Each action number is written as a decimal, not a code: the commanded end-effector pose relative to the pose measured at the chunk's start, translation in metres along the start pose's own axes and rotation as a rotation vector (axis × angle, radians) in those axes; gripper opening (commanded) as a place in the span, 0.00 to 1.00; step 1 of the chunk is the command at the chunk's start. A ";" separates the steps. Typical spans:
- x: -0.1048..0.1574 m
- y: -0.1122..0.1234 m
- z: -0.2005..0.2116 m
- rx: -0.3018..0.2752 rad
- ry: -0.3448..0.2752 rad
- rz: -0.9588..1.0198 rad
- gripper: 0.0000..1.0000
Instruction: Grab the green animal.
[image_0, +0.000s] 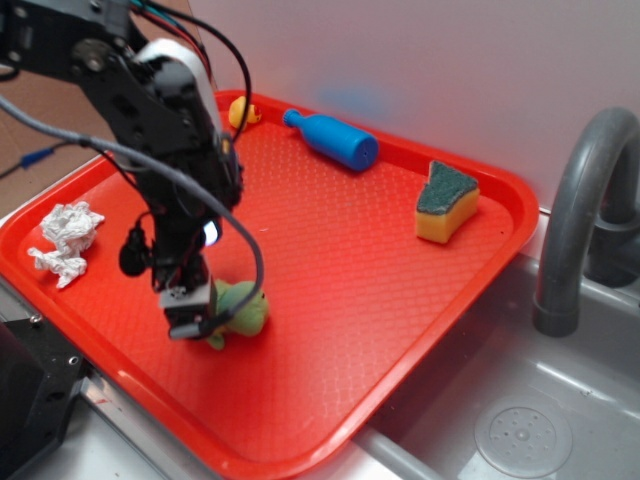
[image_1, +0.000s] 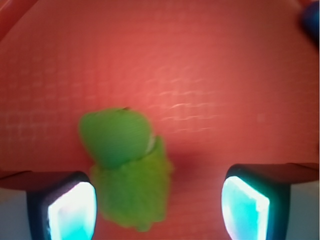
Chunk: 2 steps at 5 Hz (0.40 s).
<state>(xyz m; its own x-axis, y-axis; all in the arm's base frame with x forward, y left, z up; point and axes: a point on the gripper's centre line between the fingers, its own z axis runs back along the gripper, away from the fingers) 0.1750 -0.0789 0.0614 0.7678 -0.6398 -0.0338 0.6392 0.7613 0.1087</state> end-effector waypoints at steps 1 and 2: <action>0.005 -0.014 -0.025 0.022 -0.001 0.030 1.00; 0.005 -0.012 -0.029 0.060 -0.036 0.098 0.00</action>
<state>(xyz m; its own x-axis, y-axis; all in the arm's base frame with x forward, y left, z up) 0.1744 -0.0845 0.0301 0.8338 -0.5521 -0.0093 0.5458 0.8216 0.1646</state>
